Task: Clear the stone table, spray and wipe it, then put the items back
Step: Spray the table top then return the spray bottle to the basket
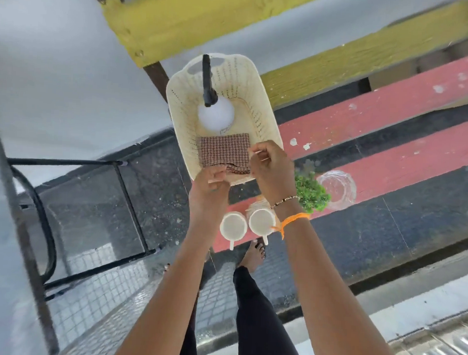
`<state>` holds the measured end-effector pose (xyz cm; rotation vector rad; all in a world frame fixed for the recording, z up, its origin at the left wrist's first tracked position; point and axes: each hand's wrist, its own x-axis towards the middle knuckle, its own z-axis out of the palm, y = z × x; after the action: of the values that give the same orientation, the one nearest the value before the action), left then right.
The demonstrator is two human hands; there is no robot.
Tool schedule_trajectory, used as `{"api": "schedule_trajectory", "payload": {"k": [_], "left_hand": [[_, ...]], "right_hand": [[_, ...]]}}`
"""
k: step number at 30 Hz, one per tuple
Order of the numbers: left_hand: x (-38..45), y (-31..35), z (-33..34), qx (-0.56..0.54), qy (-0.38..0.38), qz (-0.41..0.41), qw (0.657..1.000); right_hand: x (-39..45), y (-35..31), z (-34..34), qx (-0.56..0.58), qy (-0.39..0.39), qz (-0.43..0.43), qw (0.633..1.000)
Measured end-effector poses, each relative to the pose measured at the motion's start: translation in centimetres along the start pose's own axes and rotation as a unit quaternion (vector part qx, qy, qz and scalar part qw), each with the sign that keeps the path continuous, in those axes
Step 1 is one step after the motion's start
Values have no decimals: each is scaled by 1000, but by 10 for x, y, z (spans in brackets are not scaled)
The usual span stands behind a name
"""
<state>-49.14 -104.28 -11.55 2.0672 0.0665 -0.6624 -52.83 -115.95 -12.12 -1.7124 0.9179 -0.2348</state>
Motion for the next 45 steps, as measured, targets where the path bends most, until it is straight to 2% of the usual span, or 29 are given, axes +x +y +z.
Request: {"api": "schedule_trajectory", "payload": {"k": [2,5,11,19,26,28,31,35,38,45], "left_hand": [[14,4,-11,-15,27,-7,999],[35,10,-19,-2,36,1,999],[50,5,-28,3,12,29,999],[30,-21,-76,-25,30,-14,999],[-7,-25,-137,-89,58,12,994],[-22,-25,-157,-121,73,24,990],[-41,-25,-188,-163,110,50,979],[-70,-34,-250,-232,149,72,958],[-98,-58,-311,-253,179,77,948],[-178,-143,-446,-281,312,36,907]], "right_hand": [[21,-12,20,-27,-44,-23,998],[62,-19,47,-82,-62,-38,994],[132,-20,86,-157,-118,-66,978],[118,-19,108,-72,-22,-94,993],[27,-83,106,1,-1,-271,962],[-8,-110,110,-4,-23,-306,952],[-60,-146,126,-26,-96,-342,934],[-143,-179,166,30,-198,-313,929],[-210,-192,208,108,-282,-249,920],[-321,-222,307,99,-302,-223,922]]}}
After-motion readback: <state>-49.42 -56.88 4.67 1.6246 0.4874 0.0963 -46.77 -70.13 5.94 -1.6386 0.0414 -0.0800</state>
